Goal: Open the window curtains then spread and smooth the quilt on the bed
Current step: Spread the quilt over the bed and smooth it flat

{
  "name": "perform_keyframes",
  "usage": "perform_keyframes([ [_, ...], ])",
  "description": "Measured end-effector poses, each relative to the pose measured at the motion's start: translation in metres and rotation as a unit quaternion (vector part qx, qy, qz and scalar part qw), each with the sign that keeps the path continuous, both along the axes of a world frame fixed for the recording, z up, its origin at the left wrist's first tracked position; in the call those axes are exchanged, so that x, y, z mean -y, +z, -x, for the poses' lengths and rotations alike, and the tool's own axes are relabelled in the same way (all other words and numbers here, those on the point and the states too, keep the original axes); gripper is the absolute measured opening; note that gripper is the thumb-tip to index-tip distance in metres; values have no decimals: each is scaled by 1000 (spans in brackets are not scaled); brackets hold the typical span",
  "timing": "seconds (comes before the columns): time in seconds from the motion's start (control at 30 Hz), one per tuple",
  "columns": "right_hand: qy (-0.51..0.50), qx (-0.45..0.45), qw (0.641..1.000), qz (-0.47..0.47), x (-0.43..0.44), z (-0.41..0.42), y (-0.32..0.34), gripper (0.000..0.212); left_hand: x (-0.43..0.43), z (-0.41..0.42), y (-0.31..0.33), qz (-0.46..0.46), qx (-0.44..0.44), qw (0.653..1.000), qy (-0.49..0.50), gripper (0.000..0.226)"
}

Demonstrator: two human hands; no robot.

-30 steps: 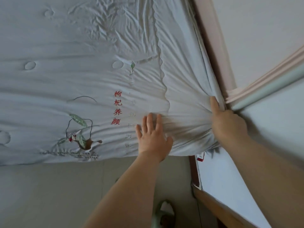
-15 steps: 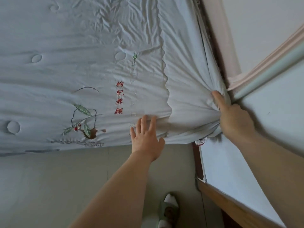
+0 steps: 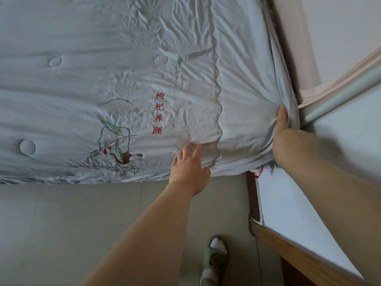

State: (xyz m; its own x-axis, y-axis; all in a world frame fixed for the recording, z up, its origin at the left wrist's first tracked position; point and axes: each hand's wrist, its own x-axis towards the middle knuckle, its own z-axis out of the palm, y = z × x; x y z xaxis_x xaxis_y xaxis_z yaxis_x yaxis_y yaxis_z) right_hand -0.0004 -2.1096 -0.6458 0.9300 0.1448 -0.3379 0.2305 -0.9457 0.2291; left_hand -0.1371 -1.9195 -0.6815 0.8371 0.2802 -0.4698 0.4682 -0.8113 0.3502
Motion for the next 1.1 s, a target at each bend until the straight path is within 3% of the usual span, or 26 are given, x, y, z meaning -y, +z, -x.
perform_keyframes([
  [0.13, -12, -16, 999, -34, -40, 12, 17, 78, -24, 6, 7, 15, 12, 1000, 1, 59],
  [0.3, 73, -27, 997, -18, -108, 45, 25, 75, -80, 25, 19, 16, 16, 1000, 17, 55],
  [0.6, 186, -64, 980, -38, -285, 126, 20, 66, -260, 134, 42, -4, 4, 993, 114, 48],
  [0.87, 250, -91, 961, -76, -477, 215, 35, 46, -448, 264, 64, -40, 0, 977, 211, 43],
  [1.1, 292, -73, 945, -129, -601, 278, 44, 29, -558, 337, 72, -46, -9, 962, 268, 40],
])
